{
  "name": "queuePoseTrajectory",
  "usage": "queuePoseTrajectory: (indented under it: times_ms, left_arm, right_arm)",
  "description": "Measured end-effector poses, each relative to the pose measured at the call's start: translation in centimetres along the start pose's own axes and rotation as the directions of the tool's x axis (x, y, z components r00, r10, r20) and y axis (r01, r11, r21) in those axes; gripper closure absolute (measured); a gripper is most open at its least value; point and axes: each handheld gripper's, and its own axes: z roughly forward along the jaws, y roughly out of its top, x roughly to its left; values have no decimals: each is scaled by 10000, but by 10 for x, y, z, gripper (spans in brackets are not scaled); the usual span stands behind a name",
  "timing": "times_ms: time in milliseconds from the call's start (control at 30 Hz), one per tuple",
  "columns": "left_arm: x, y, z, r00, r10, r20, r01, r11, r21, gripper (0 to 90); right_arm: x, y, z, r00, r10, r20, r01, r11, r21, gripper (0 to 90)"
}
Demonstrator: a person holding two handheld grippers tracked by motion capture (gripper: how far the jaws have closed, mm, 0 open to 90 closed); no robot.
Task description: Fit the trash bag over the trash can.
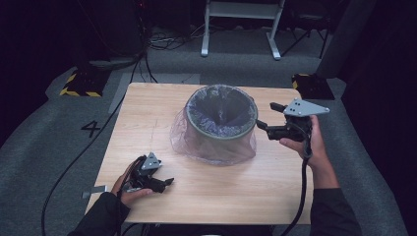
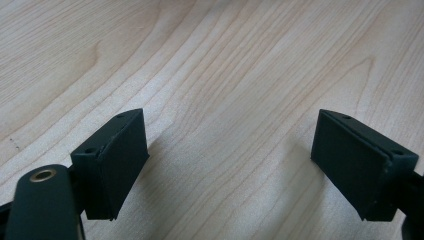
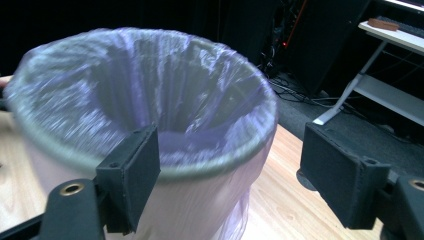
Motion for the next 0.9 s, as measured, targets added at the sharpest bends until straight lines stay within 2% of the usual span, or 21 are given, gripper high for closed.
queuePoseTrajectory:
  times_ms: [67,200,300,433,533,733,900]
  left_arm:
    - [-1,0,0,10000,-29,-81,29,10000,15,144]
    - [-2,1,0,9998,-88,-155,89,10000,28,140]
    - [-3,2,2,9998,-125,-180,126,9999,55,128]
    - [-3,2,3,9998,-90,-163,91,9999,63,118]
    - [-3,2,3,9999,-99,-140,100,9999,58,117]
    - [-2,3,3,9999,-110,-77,111,9999,67,112]
    - [-2,3,3,9999,-97,-49,98,9999,79,109]
  right_arm:
    - [-3,5,5,9999,150,-65,-149,9999,51,213]
    - [-7,14,13,9998,147,-126,-146,9998,123,199]
    - [-9,22,18,9994,246,-257,-250,9996,-150,198]
    - [-8,30,28,9992,232,-313,-235,9997,-88,169]
    - [-8,35,37,9995,305,-94,-305,9995,20,158]
    - [-4,44,53,9999,79,-146,-74,9993,354,168]
    - [-4,49,69,9998,76,-203,-63,9979,640,181]
